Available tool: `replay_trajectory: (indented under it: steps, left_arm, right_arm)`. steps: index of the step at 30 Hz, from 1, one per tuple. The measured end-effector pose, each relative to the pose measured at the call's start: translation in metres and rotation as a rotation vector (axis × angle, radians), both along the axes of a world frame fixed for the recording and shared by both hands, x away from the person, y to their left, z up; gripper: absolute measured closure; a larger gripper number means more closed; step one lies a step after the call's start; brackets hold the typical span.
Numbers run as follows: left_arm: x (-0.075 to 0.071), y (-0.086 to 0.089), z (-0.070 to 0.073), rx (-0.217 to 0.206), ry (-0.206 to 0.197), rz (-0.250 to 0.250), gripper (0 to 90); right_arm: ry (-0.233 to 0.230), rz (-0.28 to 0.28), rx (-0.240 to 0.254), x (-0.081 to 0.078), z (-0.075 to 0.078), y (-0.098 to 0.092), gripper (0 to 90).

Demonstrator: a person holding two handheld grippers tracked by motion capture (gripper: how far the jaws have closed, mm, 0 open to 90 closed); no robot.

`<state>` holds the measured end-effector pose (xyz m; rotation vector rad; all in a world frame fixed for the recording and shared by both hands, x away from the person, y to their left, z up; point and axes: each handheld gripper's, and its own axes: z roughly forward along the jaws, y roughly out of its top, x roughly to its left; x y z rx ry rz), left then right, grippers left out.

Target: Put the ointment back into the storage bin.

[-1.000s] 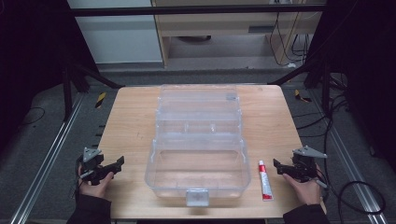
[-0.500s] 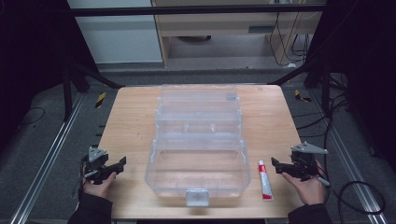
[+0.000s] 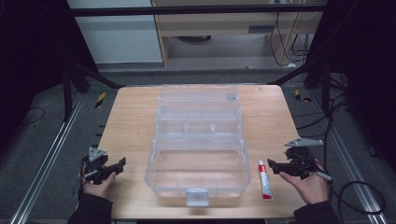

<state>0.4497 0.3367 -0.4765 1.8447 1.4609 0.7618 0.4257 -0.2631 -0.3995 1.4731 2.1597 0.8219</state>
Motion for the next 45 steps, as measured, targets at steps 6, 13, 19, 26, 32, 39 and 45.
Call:
replay_trajectory:
  steps: [6, 13, 19, 26, 32, 39, 45]
  left_arm:
    - [0.001, 0.0, -0.001, 0.013, 0.003, -0.003, 25.0]
    - [0.001, 0.001, -0.001, 0.014, 0.003, 0.0, 25.5]
    - [0.001, 0.001, -0.001, 0.015, 0.006, 0.002, 25.7]
    - [0.001, 0.002, -0.001, 0.018, 0.006, -0.004, 25.9]
    - [0.0, 0.001, 0.0, 0.016, 0.004, -0.003, 26.0]
    - [0.0, 0.001, -0.001, 0.016, 0.005, -0.004, 26.2]
    - [0.0, 0.002, -0.001, 0.016, 0.004, -0.006, 26.3]
  right_arm:
    - [0.05, 0.009, -0.01, 0.005, 0.001, 0.005, 27.2]
    - [0.127, 0.019, -0.037, 0.009, -0.007, 0.014, 33.4]
    - [0.183, 0.02, -0.051, 0.011, -0.013, 0.019, 38.7]
    - [0.243, 0.023, -0.057, 0.016, -0.023, 0.027, 46.5]
    - [0.279, 0.019, -0.029, 0.02, -0.031, 0.025, 50.5]
    - [0.331, 0.02, -0.028, 0.02, -0.044, 0.025, 55.6]
    - [0.348, 0.021, -0.048, 0.024, -0.049, 0.028, 58.0]
